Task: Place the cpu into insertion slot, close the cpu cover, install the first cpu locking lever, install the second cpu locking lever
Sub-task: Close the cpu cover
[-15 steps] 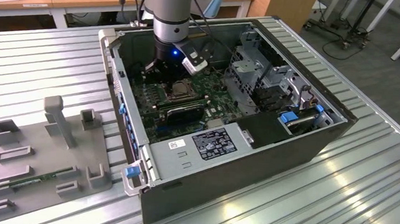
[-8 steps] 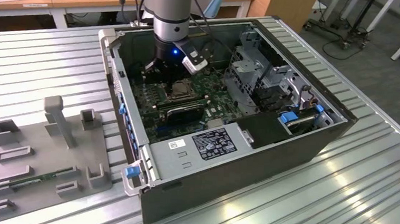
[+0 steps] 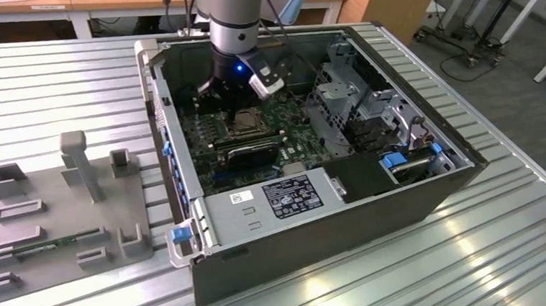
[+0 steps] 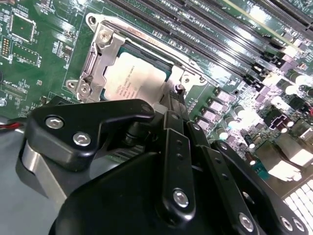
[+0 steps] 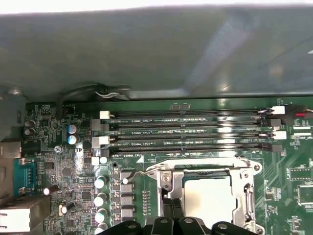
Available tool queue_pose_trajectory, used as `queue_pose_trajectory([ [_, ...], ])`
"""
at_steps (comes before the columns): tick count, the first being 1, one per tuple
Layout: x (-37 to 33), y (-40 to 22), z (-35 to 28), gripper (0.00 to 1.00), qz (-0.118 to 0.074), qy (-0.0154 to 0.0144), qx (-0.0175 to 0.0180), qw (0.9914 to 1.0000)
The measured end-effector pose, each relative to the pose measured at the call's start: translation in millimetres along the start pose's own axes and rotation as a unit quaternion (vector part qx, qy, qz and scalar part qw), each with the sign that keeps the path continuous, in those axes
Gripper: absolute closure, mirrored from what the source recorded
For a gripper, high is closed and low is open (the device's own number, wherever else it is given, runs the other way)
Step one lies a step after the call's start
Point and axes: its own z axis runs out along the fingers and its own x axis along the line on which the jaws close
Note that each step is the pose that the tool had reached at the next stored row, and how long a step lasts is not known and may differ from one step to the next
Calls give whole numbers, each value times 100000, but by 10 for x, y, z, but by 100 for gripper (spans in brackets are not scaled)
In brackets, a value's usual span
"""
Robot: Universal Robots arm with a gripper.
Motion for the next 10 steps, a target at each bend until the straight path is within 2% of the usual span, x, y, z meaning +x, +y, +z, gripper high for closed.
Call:
queue_pose_trajectory([
  [10,-7,4,-160,89,1,2,0,100000],
])
